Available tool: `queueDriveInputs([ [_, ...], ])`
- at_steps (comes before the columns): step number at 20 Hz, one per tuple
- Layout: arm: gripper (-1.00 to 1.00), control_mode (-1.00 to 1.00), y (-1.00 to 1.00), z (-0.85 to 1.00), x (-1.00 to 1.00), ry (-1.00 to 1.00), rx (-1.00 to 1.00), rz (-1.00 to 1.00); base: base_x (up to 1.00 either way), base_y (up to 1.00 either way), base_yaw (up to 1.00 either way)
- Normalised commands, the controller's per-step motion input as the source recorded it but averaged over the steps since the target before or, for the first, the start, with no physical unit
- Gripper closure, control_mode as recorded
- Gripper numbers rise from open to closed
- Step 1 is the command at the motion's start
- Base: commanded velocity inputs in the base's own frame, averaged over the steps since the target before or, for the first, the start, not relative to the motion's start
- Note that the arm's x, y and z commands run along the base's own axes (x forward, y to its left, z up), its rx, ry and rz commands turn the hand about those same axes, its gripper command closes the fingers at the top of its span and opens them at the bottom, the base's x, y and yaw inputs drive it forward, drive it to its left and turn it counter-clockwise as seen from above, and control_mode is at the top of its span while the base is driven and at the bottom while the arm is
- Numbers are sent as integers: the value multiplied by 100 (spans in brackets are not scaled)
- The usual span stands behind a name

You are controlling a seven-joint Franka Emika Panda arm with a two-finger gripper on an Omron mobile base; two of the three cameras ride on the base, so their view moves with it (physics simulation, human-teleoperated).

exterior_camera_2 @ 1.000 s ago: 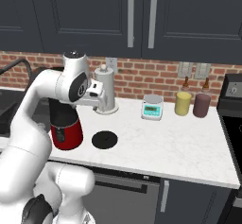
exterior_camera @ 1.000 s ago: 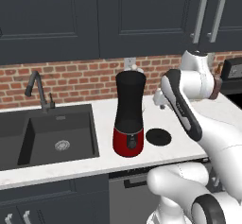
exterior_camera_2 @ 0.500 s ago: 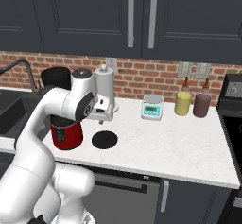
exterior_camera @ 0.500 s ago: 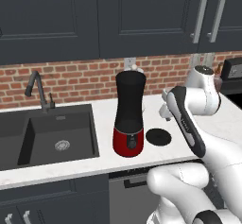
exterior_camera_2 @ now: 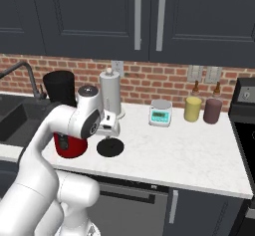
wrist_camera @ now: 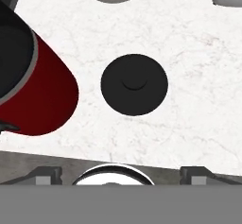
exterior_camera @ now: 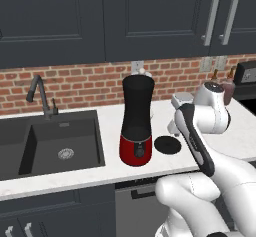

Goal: Close the lid blender by securely placing the lid on top.

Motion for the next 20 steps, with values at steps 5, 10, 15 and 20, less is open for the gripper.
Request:
queueDriveInputs([
  [5,-100,-100,0,-17,12,-3,0,0,0,0,0],
  [10,-100,-100,-1,-22,19,0,0,0,0,0,0],
  [15,-100,-100,0,-23,20,0,0,1,0,0,0],
  [20,-100,-100,-1,-24,24,0,0,2,0,0,0],
])
